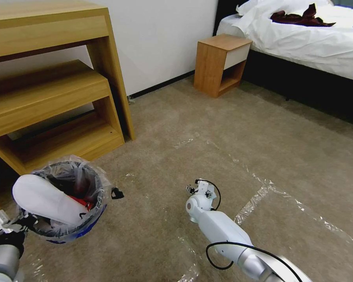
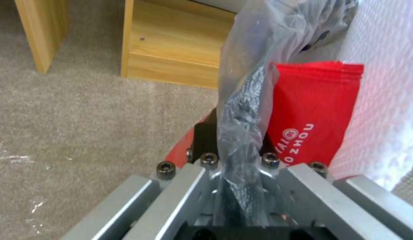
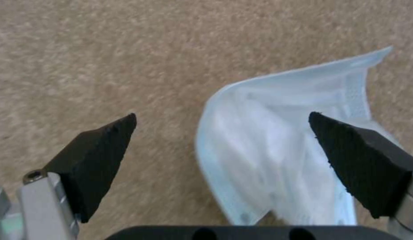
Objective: Pick up the trash bin and place the garbage on the floor into it.
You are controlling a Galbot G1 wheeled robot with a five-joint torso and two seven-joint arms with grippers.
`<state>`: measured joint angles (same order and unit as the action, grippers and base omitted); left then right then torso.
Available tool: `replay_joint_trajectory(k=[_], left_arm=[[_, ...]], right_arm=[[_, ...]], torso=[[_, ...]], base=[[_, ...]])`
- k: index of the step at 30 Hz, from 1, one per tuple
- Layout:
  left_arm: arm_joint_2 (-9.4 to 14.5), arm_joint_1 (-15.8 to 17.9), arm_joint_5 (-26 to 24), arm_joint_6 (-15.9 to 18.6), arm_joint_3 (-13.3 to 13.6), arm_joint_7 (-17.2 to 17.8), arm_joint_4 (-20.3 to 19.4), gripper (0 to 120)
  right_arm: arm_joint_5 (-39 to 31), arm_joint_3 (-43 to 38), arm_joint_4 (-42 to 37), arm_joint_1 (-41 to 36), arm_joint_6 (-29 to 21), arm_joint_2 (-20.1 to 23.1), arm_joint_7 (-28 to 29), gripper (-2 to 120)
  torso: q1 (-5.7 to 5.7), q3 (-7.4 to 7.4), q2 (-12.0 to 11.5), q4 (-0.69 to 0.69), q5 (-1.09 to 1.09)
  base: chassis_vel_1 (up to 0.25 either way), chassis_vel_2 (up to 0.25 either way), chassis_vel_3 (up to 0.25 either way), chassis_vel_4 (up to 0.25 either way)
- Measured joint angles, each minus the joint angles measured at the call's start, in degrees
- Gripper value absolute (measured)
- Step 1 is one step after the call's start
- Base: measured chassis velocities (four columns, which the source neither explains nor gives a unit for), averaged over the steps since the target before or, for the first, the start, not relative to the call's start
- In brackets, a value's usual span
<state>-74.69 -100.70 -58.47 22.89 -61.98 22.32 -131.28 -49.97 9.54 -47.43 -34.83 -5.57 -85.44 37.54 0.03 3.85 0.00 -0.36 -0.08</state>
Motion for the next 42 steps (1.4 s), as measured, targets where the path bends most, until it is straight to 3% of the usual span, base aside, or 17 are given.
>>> replay_joint_trajectory(k=[9, 12, 22, 25, 31, 34, 39, 42], left_arm=[[-0.16, 0.06, -0.02, -0.01, 0.65, -0.01, -0.94, 1], [-0.42, -0.02, 0.0, -0.01, 0.84, 0.0, -1.18, 1], [-0.41, -0.17, 0.05, -0.02, 1.0, -0.03, -1.22, 1], [-0.31, -0.14, 0.11, -0.27, 1.12, -0.04, -1.13, 1], [-0.34, -0.14, 0.19, -0.34, 1.17, -0.05, -1.03, 1], [-0.48, -0.03, 0.33, -0.37, 1.27, -0.06, -0.65, 1], [-0.39, 0.3, 0.35, -0.39, 1.27, -0.06, -0.08, 1], [-0.17, 0.67, 0.39, -0.4, 1.28, -0.05, 0.58, 1]], right_arm=[[2.23, 0.27, 4.44, 0.92, 1.81, -0.69, -2.37, 88], [3.29, 0.52, 5.8, 0.99, 2.69, -1.35, -3.6, 73], [4.3, 0.55, 6.09, 0.42, 3.45, -1.94, -4.07, 55], [5.0, 0.4, 6.24, -0.12, 3.95, -1.86, -4.28, 38], [5.5, 0.4, 6.24, -0.64, 4.51, -1.53, -4.63, 22], [5.11, 0.69, 3.23, -1.92, 4.78, 0.29, -4.65, 5], [3.35, 1.1, -3.58, -3.94, 4.74, 3.49, -4.23, 0], [2.3, 1.04, -11.48, -6.49, 4.47, 7.02, -3.43, 0]], torso=[[0.0, 0.0, 0.0, 0.0, 0.0], [0.0, 0.0, 0.0, 0.0, 0.0], [0.0, 0.0, 0.0, 0.0, 0.0], [0.0, 0.0, 0.0, 0.0, 0.0], [0.0, 0.0, 0.0, 0.0, 0.0], [0.0, 0.0, 0.0, 0.01, 0.0], [0.0, 0.0, 0.0, 0.0, 0.0], [0.0, 0.0, 0.0, -0.01, 0.0]], base=[[0.0, 0.0, 0.0, 0.0], [0.0, 0.0, 0.0, 0.0], [0.0, 0.0, 0.0, 0.0], [0.0, 0.0, 0.0, 0.0], [0.0, 0.0, 0.0, 0.0], [0.0, 0.0, 0.0, 0.0], [0.0, 0.0, 0.0, 0.0], [0.0, 0.0, 0.0, 0.0]])
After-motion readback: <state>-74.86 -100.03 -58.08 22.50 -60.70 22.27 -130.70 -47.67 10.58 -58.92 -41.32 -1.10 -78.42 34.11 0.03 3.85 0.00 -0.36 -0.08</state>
